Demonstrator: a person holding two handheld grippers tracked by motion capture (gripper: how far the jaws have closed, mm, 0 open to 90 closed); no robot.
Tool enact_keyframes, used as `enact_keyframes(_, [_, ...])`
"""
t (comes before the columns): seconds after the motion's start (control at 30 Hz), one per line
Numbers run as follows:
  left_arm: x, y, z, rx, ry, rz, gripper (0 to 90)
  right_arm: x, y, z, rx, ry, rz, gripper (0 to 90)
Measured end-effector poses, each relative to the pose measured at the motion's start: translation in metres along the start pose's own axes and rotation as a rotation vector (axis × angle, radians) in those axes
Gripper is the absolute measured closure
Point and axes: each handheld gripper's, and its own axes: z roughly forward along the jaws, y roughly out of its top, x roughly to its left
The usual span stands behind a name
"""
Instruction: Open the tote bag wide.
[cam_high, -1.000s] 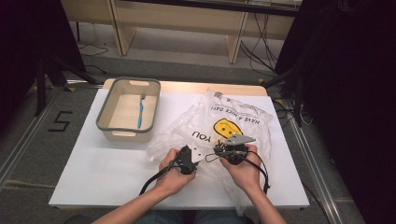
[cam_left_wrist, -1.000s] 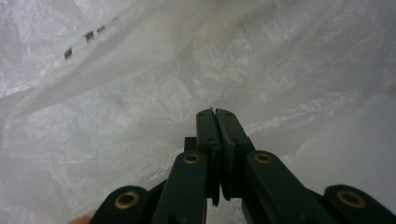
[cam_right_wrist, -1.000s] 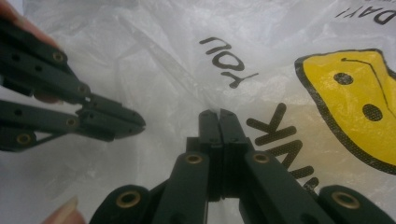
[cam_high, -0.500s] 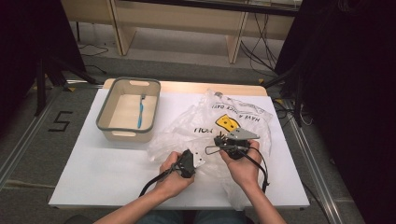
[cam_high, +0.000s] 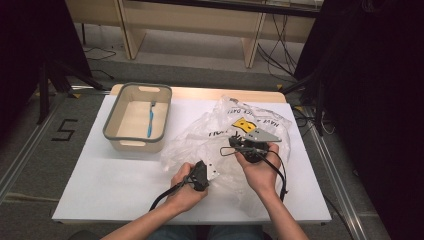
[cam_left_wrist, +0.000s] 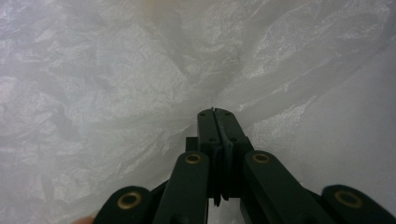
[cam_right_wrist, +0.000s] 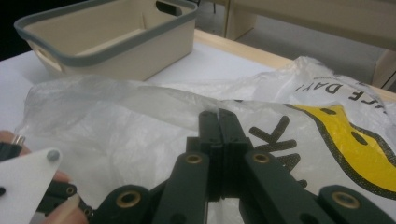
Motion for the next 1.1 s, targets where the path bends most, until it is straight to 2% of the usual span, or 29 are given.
enact_keyframes(0.53, [0.0, 0.0, 0.0, 0.004, -0.002, -0.006, 89.5, -0.007, 0.022, -0.002, -0.071, -0.014, 0.021, 90.0])
enact_keyframes(1.1, [0.0, 0.0, 0.0, 0.001, -0.002, -0.011, 89.5, -0.012, 0.029, -0.004, -0.109, -0.023, 0.027, 90.0])
